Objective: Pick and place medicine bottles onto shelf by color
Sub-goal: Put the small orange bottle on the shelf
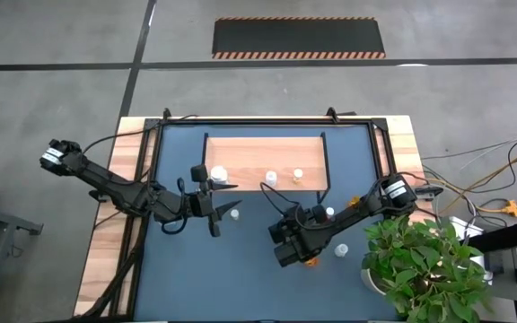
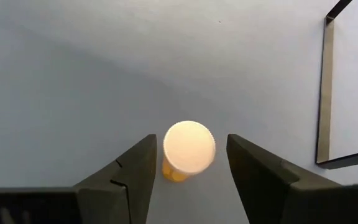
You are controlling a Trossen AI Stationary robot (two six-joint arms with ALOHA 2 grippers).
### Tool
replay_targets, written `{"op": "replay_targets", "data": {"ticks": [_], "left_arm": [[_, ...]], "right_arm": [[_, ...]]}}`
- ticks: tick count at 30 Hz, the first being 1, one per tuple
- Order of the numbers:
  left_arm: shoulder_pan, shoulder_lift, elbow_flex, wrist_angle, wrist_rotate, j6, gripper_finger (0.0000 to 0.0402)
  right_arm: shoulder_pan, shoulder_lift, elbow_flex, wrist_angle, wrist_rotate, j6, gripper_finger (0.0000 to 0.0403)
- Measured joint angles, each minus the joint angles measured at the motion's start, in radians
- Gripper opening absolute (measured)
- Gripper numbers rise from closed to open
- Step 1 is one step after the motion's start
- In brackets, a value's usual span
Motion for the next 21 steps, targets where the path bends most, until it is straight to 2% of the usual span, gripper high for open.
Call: {"op": "replay_targets", "data": {"ticks": [8, 17, 21], "left_arm": [[0.000, 0.000, 0.000, 0.000, 0.000, 0.000, 0.0173], [0.000, 0.000, 0.000, 0.000, 0.000, 0.000, 0.0173], [0.000, 0.000, 0.000, 0.000, 0.000, 0.000, 0.0173]], "right_arm": [[0.000, 0.000, -0.038, 0.062, 0.025, 0.000, 0.0183], [0.000, 0.000, -0.039, 0.066, 0.024, 0.000, 0.0122], [0.002, 0.000, -0.039, 0.067, 0.024, 0.000, 0.0107]]}}
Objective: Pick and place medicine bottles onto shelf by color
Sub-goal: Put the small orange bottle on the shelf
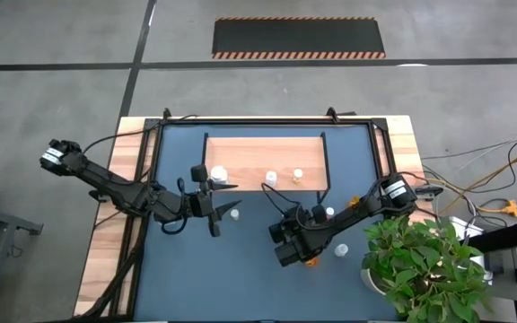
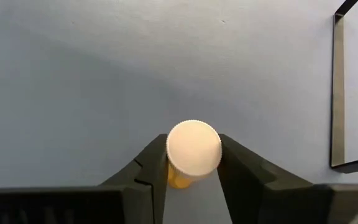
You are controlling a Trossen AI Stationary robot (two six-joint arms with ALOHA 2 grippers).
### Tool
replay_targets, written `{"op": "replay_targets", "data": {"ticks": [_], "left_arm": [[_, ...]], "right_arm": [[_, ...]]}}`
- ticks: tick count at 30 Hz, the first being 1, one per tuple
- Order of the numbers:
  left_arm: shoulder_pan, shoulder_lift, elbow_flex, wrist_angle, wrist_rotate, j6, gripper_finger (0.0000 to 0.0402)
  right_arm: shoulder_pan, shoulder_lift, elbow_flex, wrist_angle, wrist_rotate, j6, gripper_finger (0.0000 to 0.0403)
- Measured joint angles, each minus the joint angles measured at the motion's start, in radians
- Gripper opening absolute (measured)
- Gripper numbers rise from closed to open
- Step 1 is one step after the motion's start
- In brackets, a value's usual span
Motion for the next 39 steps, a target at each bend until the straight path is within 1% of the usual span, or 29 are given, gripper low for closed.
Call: {"op": "replay_targets", "data": {"ticks": [6, 10, 16, 19, 23, 28, 30, 35, 37, 39], "left_arm": [[0.000, 0.000, -0.001, 0.000, 0.000, 0.000, 0.0173], [0.000, 0.000, -0.002, 0.000, 0.000, 0.000, 0.0173], [0.000, 0.000, -0.002, 0.001, 0.000, 0.000, 0.0173], [0.000, 0.000, -0.002, 0.002, 0.000, 0.000, 0.0173], [0.000, 0.000, -0.002, 0.005, 0.000, 0.000, 0.0173], [0.000, 0.000, -0.002, 0.009, 0.000, 0.000, 0.0173], [0.000, 0.000, -0.002, 0.017, 0.000, 0.000, 0.0173], [-0.006, 0.000, -0.002, 0.026, 0.000, 0.000, 0.0173], [-0.020, 0.000, -0.003, 0.026, 0.000, -0.001, 0.0173], [-0.044, 0.000, -0.003, 0.025, 0.000, 0.000, 0.0173]], "right_arm": [[0.000, 0.000, 0.000, -0.001, -0.004, -0.008, 0.0118], [0.009, -0.002, 0.014, -0.004, -0.010, -0.042, 0.0119], [0.047, -0.036, 0.067, -0.007, -0.015, -0.156, 0.0112], [0.070, -0.070, 0.100, -0.003, -0.038, -0.262, 0.0111], [0.109, -0.095, 0.178, -0.002, -0.092, -0.419, 0.0111], [0.143, -0.099, 0.321, 0.013, -0.203, -0.634, 0.0111], [0.150, -0.099, 0.376, 0.021, -0.205, -0.693, 0.0111], [0.150, -0.099, 0.511, 0.015, -0.154, -0.860, 0.0110], [0.140, -0.099, 0.566, -0.008, -0.136, -0.913, 0.0110], [0.126, -0.099, 0.617, -0.053, -0.098, -0.933, 0.0110]]}}
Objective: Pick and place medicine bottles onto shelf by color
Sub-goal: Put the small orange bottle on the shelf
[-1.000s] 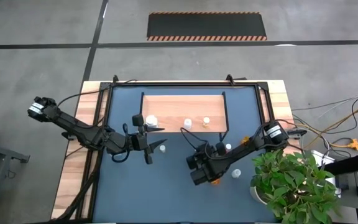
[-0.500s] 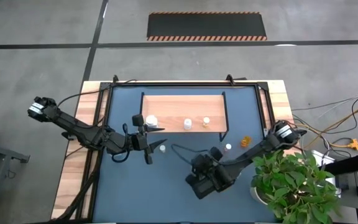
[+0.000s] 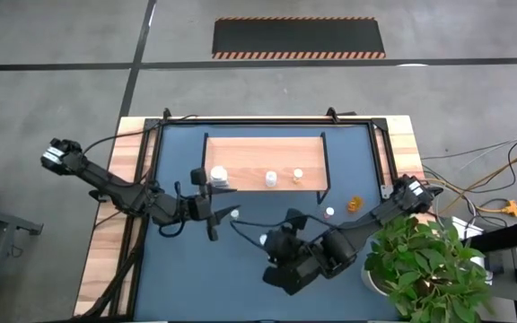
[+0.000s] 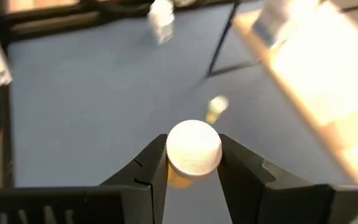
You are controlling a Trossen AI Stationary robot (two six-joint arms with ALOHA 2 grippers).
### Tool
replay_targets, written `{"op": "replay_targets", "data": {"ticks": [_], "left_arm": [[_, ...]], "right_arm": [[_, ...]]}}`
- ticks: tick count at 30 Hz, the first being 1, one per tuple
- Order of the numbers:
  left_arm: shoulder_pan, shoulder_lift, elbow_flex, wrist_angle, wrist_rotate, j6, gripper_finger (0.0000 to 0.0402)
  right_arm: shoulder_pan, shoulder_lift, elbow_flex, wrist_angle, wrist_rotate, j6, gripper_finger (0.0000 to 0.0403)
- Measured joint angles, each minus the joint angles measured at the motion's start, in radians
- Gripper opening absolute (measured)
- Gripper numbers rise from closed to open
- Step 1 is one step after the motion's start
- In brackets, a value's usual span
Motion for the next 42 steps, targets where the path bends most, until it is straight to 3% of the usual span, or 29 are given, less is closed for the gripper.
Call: {"op": "replay_targets", "data": {"ticks": [5, 9, 18, 26, 35, 42], "left_arm": [[-0.067, -0.009, -0.001, 0.000, -0.005, 0.027, 0.0173], [-0.093, -0.018, -0.007, 0.000, -0.024, 0.035, 0.0173], [-0.094, -0.063, -0.045, 0.000, -0.037, 0.032, 0.0173], [-0.094, -0.076, -0.052, 0.000, -0.038, 0.026, 0.0173], [-0.095, -0.077, -0.061, -0.001, -0.042, 0.026, 0.0173], [-0.095, -0.079, -0.061, 0.007, -0.042, 0.026, 0.0173]], "right_arm": [[-0.059, 0.000, 0.108, -0.161, 0.136, 0.008, 0.0110], [-0.124, -0.002, 0.159, -0.225, 0.177, 0.003, 0.0110], [-0.316, -0.006, 0.184, -0.249, 0.165, -0.127, 0.0110], [-0.427, -0.025, 0.180, -0.327, 0.068, -0.156, 0.0109], [-0.437, -0.098, 0.085, -0.316, 0.064, -0.185, 0.0109], [-0.454, -0.213, -0.108, -0.153, 0.063, -0.211, 0.0109]]}}
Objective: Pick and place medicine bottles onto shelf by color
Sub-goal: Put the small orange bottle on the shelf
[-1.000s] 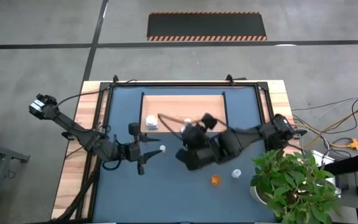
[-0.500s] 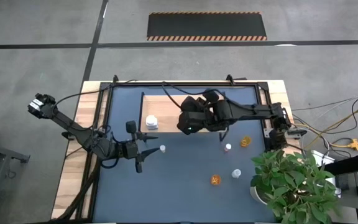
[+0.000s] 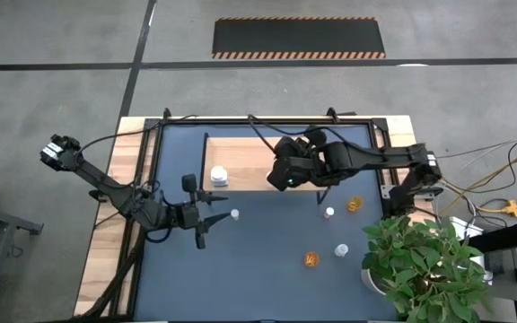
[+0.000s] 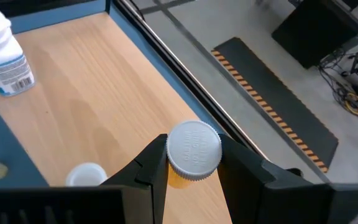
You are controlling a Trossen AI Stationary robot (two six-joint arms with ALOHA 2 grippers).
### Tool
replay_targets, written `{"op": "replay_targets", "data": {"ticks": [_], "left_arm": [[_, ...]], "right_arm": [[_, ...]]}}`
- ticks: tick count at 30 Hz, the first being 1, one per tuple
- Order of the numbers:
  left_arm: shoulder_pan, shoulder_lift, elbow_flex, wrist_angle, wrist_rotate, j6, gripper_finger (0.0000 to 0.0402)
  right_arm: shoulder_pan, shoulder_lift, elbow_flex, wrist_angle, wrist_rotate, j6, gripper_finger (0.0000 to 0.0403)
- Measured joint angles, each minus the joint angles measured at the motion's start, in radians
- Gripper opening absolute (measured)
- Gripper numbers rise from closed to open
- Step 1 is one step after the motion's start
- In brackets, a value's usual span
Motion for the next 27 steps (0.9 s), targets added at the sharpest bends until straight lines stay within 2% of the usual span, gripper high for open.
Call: {"op": "replay_targets", "data": {"ticks": [7, 16, 21, 27], "left_arm": [[0.000, 0.000, 0.000, 0.002, 0.000, 0.000, 0.0173], [0.001, 0.000, 0.000, 0.004, -0.007, 0.008, 0.0173], [0.001, 0.000, -0.001, 0.004, -0.008, 0.008, 0.0173], [0.001, 0.000, -0.001, 0.008, -0.010, 0.009, 0.0173]], "right_arm": [[-0.056, -0.148, -0.278, 0.246, -0.049, -0.019, 0.0109], [-0.090, -0.314, -0.616, 0.559, -0.052, -0.064, 0.0109], [-0.090, -0.356, -0.732, 0.622, -0.055, -0.055, 0.0109], [-0.092, -0.365, -0.799, 0.688, -0.084, -0.041, 0.0109]]}}
